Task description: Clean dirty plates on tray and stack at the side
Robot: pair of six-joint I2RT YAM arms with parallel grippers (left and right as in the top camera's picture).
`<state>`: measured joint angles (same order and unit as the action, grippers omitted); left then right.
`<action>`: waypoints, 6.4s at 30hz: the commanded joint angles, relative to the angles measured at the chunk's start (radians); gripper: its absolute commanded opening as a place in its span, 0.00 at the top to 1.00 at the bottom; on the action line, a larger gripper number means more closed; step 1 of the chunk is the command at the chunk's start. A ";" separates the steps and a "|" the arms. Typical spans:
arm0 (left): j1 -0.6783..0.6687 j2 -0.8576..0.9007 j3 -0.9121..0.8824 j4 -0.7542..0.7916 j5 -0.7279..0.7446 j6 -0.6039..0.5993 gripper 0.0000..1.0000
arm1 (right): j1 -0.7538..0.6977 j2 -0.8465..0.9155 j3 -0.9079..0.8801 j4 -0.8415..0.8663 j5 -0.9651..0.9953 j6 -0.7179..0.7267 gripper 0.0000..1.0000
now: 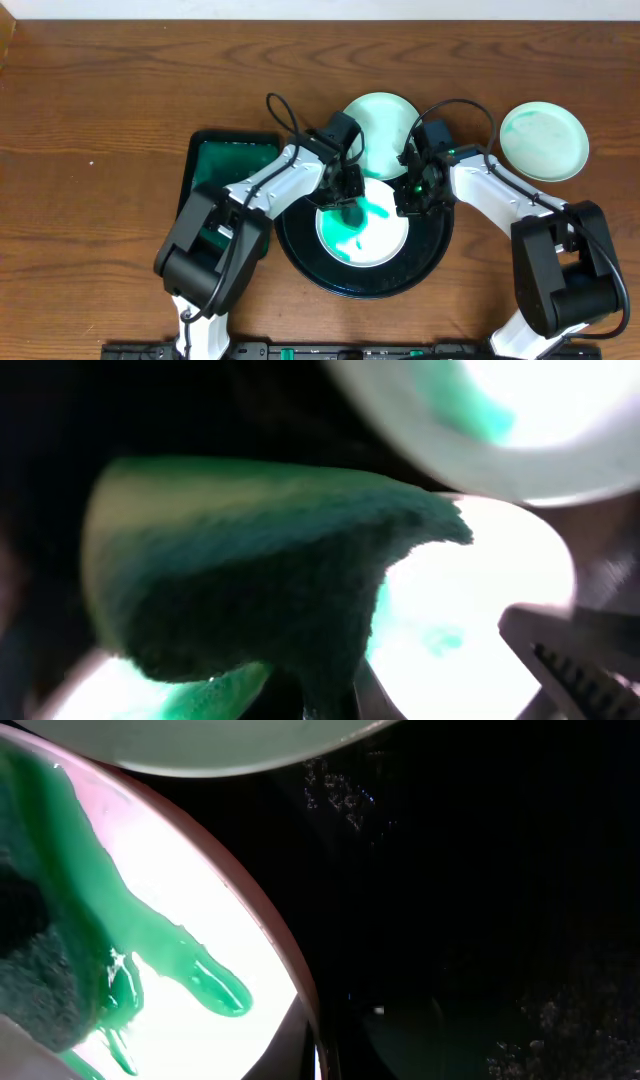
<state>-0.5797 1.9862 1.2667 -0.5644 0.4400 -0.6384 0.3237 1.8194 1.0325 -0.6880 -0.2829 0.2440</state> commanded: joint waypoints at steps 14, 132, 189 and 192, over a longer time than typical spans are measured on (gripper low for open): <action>-0.071 0.002 -0.006 -0.184 0.116 0.181 0.93 | 0.003 0.043 -0.004 0.004 0.016 0.057 0.99; 0.211 -0.471 0.063 -0.391 -0.492 0.005 0.93 | 0.005 0.043 -0.004 0.034 0.066 -0.092 0.99; 0.697 -1.028 -0.002 -0.430 -0.241 0.193 0.20 | 0.625 -0.066 0.162 1.067 0.682 -0.721 0.99; 0.697 -1.025 -0.002 -0.430 -0.241 0.193 0.20 | 0.645 -0.084 0.161 1.067 0.719 -0.740 0.99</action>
<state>0.1123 0.9543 1.2522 -0.9916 0.1890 -0.4477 0.9482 1.7924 1.1770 0.3714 0.3408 -0.4141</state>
